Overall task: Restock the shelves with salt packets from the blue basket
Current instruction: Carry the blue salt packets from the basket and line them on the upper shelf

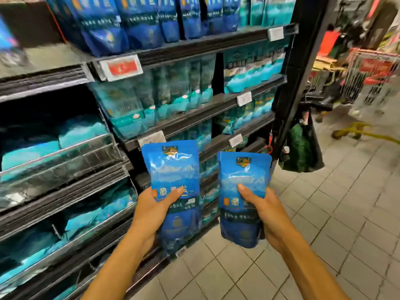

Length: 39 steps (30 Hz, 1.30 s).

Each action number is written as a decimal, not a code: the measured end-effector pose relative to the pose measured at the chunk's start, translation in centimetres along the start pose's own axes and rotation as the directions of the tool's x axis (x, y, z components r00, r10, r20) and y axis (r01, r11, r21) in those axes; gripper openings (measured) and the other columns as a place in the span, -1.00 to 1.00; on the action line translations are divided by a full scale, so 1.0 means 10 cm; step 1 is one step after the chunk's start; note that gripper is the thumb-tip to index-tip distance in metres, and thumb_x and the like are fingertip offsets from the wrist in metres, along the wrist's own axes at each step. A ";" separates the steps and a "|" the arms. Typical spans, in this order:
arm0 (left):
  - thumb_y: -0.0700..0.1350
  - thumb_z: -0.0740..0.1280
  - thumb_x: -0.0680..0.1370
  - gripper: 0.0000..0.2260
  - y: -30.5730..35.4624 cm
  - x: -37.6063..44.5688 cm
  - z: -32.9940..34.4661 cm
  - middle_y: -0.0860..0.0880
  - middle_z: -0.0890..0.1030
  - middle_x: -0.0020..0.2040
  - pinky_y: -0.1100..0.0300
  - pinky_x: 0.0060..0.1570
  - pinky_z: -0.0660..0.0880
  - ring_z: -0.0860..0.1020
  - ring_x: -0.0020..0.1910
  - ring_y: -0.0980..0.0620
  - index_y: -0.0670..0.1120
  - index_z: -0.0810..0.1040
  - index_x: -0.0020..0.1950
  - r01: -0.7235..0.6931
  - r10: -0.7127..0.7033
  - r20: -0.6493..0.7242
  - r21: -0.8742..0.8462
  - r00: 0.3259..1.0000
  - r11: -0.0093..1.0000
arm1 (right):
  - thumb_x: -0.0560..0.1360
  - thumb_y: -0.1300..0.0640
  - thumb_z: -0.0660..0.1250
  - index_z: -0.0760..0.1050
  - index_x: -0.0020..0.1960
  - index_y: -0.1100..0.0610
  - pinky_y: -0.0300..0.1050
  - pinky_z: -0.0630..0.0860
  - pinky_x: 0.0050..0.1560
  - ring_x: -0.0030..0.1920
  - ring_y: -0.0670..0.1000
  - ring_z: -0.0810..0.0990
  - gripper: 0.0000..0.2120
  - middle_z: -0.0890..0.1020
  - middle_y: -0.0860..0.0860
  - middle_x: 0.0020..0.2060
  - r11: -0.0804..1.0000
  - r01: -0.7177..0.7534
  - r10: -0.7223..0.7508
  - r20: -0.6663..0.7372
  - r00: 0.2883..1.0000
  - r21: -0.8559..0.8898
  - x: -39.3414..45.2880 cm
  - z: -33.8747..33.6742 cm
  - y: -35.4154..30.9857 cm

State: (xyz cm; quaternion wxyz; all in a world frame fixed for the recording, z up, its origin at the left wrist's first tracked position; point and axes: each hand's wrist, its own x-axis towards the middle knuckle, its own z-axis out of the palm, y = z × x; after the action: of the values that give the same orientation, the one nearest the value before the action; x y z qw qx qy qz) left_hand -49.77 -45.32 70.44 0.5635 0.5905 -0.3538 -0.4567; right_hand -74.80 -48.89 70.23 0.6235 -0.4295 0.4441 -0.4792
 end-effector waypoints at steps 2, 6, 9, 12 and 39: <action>0.14 0.57 0.24 -0.50 0.22 0.23 0.11 0.00 0.75 0.04 -0.01 -0.01 0.62 0.73 -0.01 -0.04 -0.01 0.70 0.12 -0.059 0.059 -0.012 0.004 0.998 0.998 | 0.37 -0.07 0.50 0.67 0.14 0.04 -0.06 0.68 -0.17 0.00 0.15 0.75 -0.62 0.75 0.09 0.03 0.999 0.045 -0.045 0.044 0.998 0.002 0.35 0.06 -0.22; 0.10 0.56 0.29 -0.60 0.80 0.74 0.27 0.04 0.75 0.05 0.02 0.00 0.60 0.72 0.02 0.02 0.05 0.71 0.09 -0.236 0.236 -0.023 -0.002 0.971 0.972 | 0.40 -0.04 0.49 0.69 0.13 0.02 -0.04 0.68 -0.09 0.04 0.16 0.74 -0.68 0.74 0.09 0.08 0.984 0.177 -0.175 0.148 0.973 0.003 1.10 0.25 -0.79; 0.09 0.56 0.27 -0.64 1.33 1.14 0.39 0.05 0.75 0.03 0.12 -0.02 0.61 0.72 0.00 0.08 0.05 0.73 0.03 -0.393 0.393 -0.019 -0.004 0.919 0.920 | 0.42 0.02 0.47 0.69 0.13 0.03 -0.09 0.67 -0.09 0.05 0.11 0.74 -0.71 0.74 0.06 0.09 0.963 0.270 -0.267 0.219 0.938 0.020 1.62 0.45 -1.31; -0.06 0.54 0.38 -0.76 1.85 1.51 0.54 0.06 0.76 0.00 0.27 -0.08 0.60 0.71 -0.03 0.13 -0.03 0.71 0.03 -0.527 0.526 -0.040 -0.013 0.850 0.850 | 0.41 0.05 0.44 0.65 0.16 0.12 -0.03 0.68 -0.03 0.05 0.09 0.74 -0.65 0.74 0.06 0.08 0.932 0.360 -0.360 0.246 0.900 0.047 2.09 0.65 -1.84; -0.09 0.49 0.54 -0.76 3.20 3.06 1.47 0.08 0.67 0.07 0.31 0.14 0.54 0.63 0.03 0.29 -0.07 0.56 0.16 -0.341 0.674 -0.351 0.659 0.650 0.671 | 0.52 0.00 0.48 0.61 0.08 0.19 -0.06 0.61 -0.02 -0.03 -0.11 0.71 -0.72 0.74 -0.07 -0.07 0.732 0.681 -0.545 0.577 0.608 -0.026 4.83 1.18 -3.38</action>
State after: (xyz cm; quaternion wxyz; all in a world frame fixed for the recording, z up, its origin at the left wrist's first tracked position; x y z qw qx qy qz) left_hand -50.30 -82.60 98.51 0.5612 0.7001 -0.4391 0.0459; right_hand -63.60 -100.66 98.62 0.4590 -0.7441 0.1320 -0.4672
